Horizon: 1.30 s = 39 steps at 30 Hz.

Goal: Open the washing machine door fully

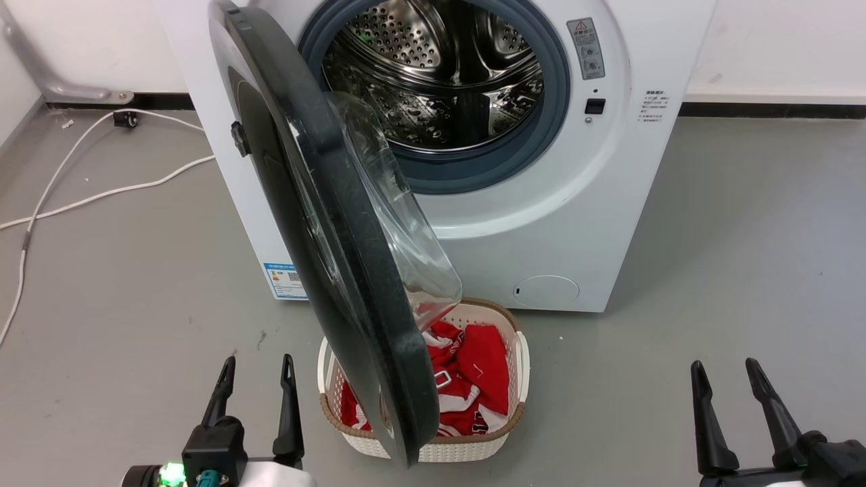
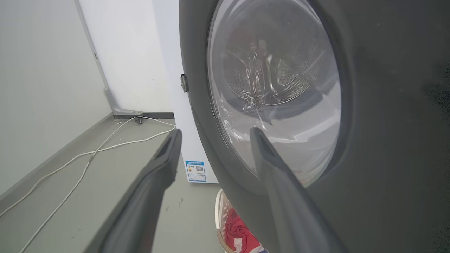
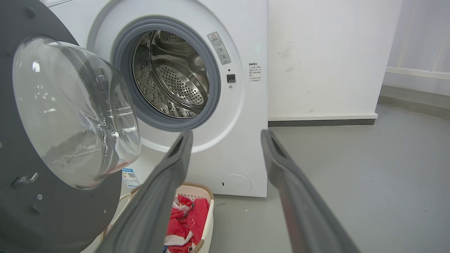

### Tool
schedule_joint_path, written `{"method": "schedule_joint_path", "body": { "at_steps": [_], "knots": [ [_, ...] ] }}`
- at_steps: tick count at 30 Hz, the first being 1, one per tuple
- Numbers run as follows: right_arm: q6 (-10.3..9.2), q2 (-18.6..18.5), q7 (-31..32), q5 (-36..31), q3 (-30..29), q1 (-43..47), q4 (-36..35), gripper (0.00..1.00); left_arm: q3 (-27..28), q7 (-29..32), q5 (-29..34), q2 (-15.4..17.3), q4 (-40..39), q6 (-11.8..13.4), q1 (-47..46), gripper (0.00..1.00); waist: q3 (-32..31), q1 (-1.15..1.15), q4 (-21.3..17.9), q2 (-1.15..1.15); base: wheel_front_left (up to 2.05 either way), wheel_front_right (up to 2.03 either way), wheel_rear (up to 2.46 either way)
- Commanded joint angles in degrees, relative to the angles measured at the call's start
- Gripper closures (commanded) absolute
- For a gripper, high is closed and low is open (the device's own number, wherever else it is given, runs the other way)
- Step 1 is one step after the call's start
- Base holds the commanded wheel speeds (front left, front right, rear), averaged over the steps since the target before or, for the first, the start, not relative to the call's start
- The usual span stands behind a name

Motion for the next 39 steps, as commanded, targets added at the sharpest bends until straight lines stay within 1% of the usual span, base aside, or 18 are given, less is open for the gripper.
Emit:
{"method": "schedule_joint_path", "body": {
  "at_steps": [1, 2, 3, 4, 5, 10, 13, 19, 24, 25, 32, 39],
  "knots": [
    [-0.01, 0.2, -0.1, -0.2, 0.1, 0.5, -0.1, 0.00, 0.1, -0.2, 0.1, -0.1, -0.1, -0.3, 0.5, 0.00, 0.0, 0.00, 0.0, 0.00, 0.00, 0.00, 0.00],
    [-0.01, 0.2, -0.1, -0.2, 0.2, 0.4, 0.0, 0.00, 0.1, -0.2, 0.1, -0.1, -0.1, -0.4, 0.5, 0.00, 0.0, 0.00, 0.0, 0.00, 0.00, 0.00, 0.00],
    [-0.01, 0.2, -0.1, -0.3, 0.1, 0.2, 0.0, 0.00, 0.2, -0.2, 0.1, -0.1, -0.1, -0.4, 0.5, 0.05, 0.0, 0.00, 0.0, 0.00, 0.00, 0.00, 0.00],
    [-0.01, 0.2, -0.1, -0.5, 0.2, 0.2, 0.0, 0.00, 0.1, -0.2, 0.1, -0.1, 0.0, -0.7, 0.5, 0.64, 0.0, 0.00, 0.0, 0.00, 0.00, 0.00, 0.00],
    [-0.01, 0.2, -0.1, -0.6, 0.2, 0.1, 0.0, 0.00, 0.1, -0.2, 0.1, -0.1, 0.1, -0.9, 0.5, 1.00, 0.0, 0.00, 0.0, 0.00, 0.00, 0.00, 0.00],
    [-0.01, 0.2, -0.1, -0.6, 0.4, 0.2, -0.2, 0.00, 0.4, -0.2, 0.4, -0.1, -0.5, -1.5, 0.1, 1.00, 0.0, 0.00, 0.2, 0.00, 0.00, 0.00, 0.00],
    [-0.01, 0.2, -0.1, -0.6, 0.5, 0.1, -0.2, 0.00, 1.2, -0.2, 0.7, 0.2, -2.3, -1.3, -1.2, 1.00, 0.0, 0.00, 0.4, 0.00, 0.00, 0.00, 0.00],
    [-0.01, 0.2, -0.1, -0.4, 0.3, -0.2, -0.4, 0.00, 1.9, -0.1, 2.3, 1.3, -9.4, -0.6, -4.2, 1.00, 0.1, 0.00, 0.8, 0.00, 0.00, 0.00, 0.00],
    [-0.01, 0.2, -0.1, -0.2, 0.8, -0.3, -0.4, 0.00, 0.7, -0.1, 3.6, 2.1, -16.4, -0.8, -6.7, 1.00, 0.0, 0.00, 0.7, 0.00, 0.00, 0.00, 0.00],
    [-0.01, 0.2, -0.1, -0.2, 0.8, -0.3, -0.4, 0.00, 0.7, -0.1, 3.6, 2.1, -16.4, -0.8, -6.7, 1.00, 0.0, 0.00, 0.7, 0.00, 0.00, 0.00, 0.00],
    [-0.01, 0.2, -0.1, 0.1, 0.7, -0.2, -0.5, 0.00, -4.8, -0.1, 5.6, 2.5, -24.3, -1.1, -9.1, 1.00, -0.3, 0.00, 0.6, 0.00, 0.00, 0.00, 0.00],
    [-0.01, 0.2, -0.1, 0.1, 0.9, -0.2, -0.4, 0.00, -13.5, -0.1, 5.9, 1.7, -26.3, -2.7, -11.2, 1.00, -0.2, 0.00, 0.7, 0.00, 0.00, 0.00, 0.00]
  ]
}}
